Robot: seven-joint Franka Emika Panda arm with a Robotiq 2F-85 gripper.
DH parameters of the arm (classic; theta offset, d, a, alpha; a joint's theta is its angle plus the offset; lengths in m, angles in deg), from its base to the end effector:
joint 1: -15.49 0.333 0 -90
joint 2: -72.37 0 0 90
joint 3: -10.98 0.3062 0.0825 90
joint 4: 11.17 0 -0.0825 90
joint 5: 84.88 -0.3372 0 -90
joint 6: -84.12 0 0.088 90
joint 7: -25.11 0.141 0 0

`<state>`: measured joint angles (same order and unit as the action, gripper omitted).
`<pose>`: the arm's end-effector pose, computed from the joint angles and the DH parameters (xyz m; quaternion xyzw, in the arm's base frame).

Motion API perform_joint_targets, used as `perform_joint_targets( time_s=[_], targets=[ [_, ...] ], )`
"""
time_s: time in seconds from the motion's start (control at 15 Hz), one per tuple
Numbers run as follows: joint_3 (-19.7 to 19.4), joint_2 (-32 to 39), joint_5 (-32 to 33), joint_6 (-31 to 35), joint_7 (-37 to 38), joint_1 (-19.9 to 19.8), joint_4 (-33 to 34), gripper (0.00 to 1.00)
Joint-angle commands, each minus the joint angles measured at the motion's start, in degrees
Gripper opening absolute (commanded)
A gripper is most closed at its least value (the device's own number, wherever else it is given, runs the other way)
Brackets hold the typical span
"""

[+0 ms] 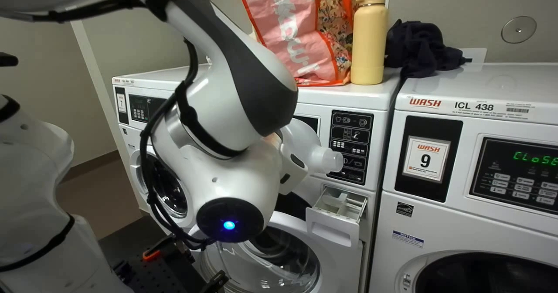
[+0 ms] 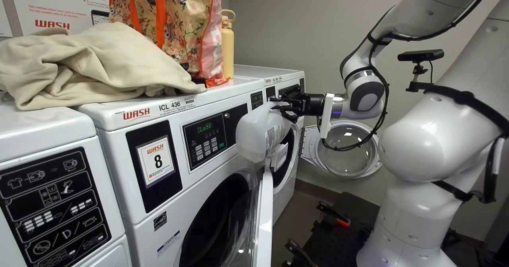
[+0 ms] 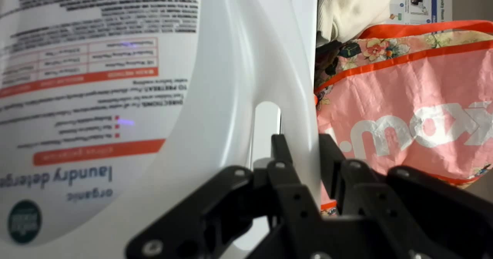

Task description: Pour fabric softener into the soap chamber

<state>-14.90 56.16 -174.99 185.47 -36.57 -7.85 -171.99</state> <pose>0.3050 -0.1600 0.3362 -0.6555 0.3019 -0.3459 0.5996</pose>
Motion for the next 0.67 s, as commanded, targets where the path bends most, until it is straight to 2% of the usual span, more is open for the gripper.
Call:
perform_joint_targets(
  time_s=[0.0,0.4,0.6],
  targets=[
    [0.2,4.8,-4.0,-9.1,-0.3,-0.3,2.5,0.06],
    [1.0,15.2,-7.9,-18.9,0.5,0.0,8.6,0.06],
    [1.9,19.8,-10.2,-20.9,2.0,0.7,11.5,0.06]
  ],
)
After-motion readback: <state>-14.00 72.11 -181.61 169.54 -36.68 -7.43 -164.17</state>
